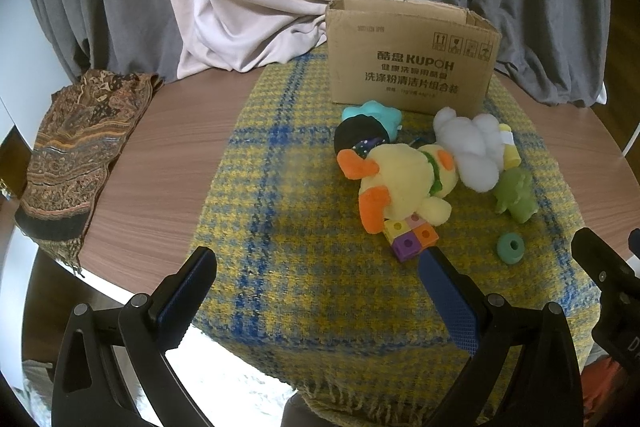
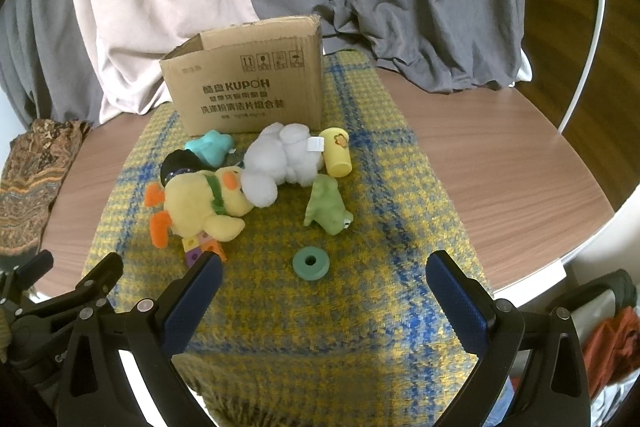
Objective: Organize objects
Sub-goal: 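Move both tools toward the toys on the cloth, then grasp the green ring with the right tool while the left tool grasps the colour cube block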
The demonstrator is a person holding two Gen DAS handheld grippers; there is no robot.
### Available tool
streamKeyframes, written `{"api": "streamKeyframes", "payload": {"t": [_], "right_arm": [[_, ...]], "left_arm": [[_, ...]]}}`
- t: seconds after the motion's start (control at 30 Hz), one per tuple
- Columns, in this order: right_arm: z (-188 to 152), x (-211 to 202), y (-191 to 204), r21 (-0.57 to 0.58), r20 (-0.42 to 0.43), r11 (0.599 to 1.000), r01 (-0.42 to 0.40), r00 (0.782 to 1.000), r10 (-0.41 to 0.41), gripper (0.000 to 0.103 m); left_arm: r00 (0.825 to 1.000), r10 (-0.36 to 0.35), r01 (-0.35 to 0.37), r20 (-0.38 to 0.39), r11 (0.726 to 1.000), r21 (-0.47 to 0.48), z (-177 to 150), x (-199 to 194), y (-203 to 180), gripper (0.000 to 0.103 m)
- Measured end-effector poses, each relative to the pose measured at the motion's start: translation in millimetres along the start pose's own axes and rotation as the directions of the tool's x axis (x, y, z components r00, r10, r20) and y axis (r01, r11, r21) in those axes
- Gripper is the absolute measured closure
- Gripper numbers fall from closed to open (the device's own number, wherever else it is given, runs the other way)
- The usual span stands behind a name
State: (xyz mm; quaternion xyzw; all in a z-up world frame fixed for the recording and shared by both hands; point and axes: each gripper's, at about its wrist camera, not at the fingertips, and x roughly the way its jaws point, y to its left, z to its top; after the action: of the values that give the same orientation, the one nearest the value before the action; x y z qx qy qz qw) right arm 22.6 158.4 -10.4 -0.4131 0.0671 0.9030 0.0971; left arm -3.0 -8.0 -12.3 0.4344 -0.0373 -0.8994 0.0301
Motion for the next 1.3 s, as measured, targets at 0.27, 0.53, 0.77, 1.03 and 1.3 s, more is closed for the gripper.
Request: {"api": "streamKeyframes", "payload": {"t": [0.27, 0.53, 0.77, 1.03, 1.3], "right_arm": [[-1.3, 5.9, -0.6, -0.003, 0.007, 1.000, -0.002, 1.000, 0.002, 0.001], [-4.9, 19.4, 0.1, 0.000, 0.011, 1.000, -0.003, 1.000, 0.003, 0.001], [-9.6, 36.9, 3.6, -0.018, 0.001, 1.000, -0.002, 1.000, 0.002, 0.001], [-17.5, 67.7, 10.3, -0.046, -0.033, 0.999, 0.007, 0.999, -0.009, 0.012], [-25.4, 97.9, 8.5, -0.031, -0.088, 0.999, -0.009, 0.996, 0.006, 0.028]], "left_arm": [[1.000, -0.007, 0.007, 0.002, 1.000, 0.005, -1.2, 6.4, -0.6, 0.000], [1.000, -0.023, 0.023, 0.010, 1.000, -0.004, -3.2, 21.8, -1.1, 0.000], [1.000, -0.018, 0.017, 0.019, 1.000, 0.015, -8.5, 36.3, -6.9, 0.000], [0.999, -0.025, 0.024, 0.035, 1.000, 0.016, -13.6, 57.3, -10.9, 0.000], [0.998, -0.054, 0.053, 0.028, 0.998, 0.021, -18.2, 75.2, -16.0, 0.000]]}}
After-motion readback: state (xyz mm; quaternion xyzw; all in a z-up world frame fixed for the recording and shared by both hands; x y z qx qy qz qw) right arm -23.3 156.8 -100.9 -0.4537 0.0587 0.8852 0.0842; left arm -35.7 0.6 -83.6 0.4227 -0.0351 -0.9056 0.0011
